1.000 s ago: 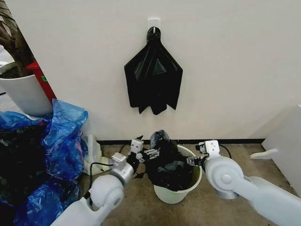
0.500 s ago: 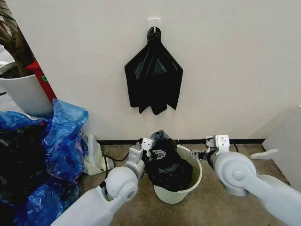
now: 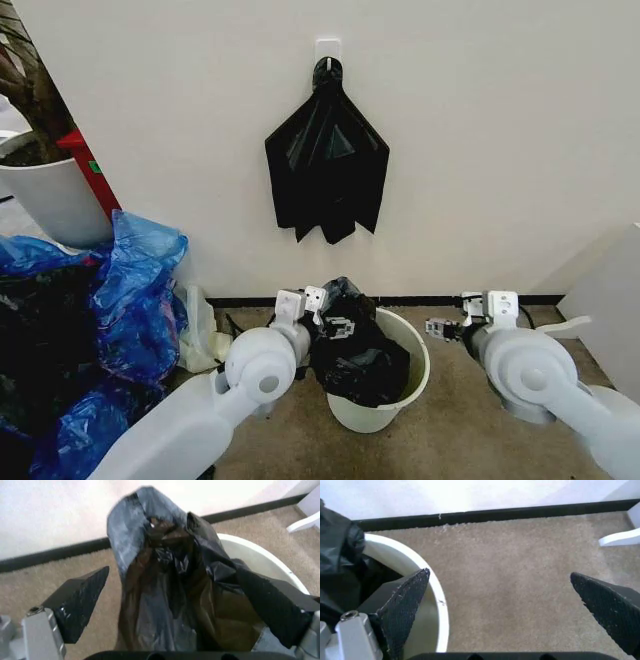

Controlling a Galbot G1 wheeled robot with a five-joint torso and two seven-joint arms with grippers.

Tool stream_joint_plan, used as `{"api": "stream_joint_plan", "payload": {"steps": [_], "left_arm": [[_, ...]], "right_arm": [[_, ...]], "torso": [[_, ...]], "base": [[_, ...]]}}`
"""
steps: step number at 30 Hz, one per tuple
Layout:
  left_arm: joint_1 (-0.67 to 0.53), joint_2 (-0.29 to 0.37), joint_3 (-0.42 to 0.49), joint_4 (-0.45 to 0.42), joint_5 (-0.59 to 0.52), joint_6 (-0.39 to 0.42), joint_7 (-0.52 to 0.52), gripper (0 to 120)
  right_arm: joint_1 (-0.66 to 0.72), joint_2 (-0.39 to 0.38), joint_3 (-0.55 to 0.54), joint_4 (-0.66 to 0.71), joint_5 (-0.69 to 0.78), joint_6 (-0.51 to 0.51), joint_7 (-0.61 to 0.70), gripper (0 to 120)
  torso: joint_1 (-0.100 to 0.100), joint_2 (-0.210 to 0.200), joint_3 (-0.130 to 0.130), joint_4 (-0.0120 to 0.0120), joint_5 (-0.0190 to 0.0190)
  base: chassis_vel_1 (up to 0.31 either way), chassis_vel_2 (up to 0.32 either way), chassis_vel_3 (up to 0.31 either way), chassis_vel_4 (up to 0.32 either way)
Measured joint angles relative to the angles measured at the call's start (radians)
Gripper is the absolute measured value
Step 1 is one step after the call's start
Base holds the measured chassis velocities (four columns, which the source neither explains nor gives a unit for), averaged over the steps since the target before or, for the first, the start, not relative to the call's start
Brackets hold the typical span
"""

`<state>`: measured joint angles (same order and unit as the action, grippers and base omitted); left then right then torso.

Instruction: Place the garbage bag over the trash bin.

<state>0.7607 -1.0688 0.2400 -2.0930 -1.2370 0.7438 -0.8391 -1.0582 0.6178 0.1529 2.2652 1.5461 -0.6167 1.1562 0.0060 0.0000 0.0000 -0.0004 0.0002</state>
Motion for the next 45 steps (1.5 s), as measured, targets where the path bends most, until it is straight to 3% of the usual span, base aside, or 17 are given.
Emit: {"api": "stream_joint_plan", "payload": {"steps": [13, 23, 33, 45], "left_arm": [[-0.057, -0.052, 0.096, 0.071, -0.098, -0.004, -0.144, 100], [-0.066, -0.049, 0.092, 0.096, -0.088, -0.006, -0.14, 100], [-0.06, -0.099, 0.113, 0.18, -0.056, -0.008, -0.112, 100], [-0.044, -0.111, 0.112, 0.234, -0.042, -0.008, -0.11, 100]], "right_arm": [[-0.228, -0.009, 0.206, 0.048, -0.068, -0.006, -0.093, 100], [-0.307, -0.008, 0.271, 0.073, -0.092, -0.006, -0.106, 100], [-0.376, 0.003, 0.322, 0.087, -0.121, -0.006, -0.137, 100], [-0.418, 0.01, 0.36, 0.099, -0.125, -0.006, -0.145, 100]], "torso": [[0.0, 0.0, 0.0, 0.0, 0.0], [0.0, 0.0, 0.0, 0.0002, -0.0001], [0.0, 0.0, 0.0, 0.0, -0.0001], [0.0, 0.0, 0.0, 0.0001, -0.0001]], "base": [[0.0, 0.0, 0.0, 0.0], [0.0, 0.0, 0.0, 0.0], [0.0, 0.0, 0.0, 0.0], [0.0, 0.0, 0.0, 0.0]]}}
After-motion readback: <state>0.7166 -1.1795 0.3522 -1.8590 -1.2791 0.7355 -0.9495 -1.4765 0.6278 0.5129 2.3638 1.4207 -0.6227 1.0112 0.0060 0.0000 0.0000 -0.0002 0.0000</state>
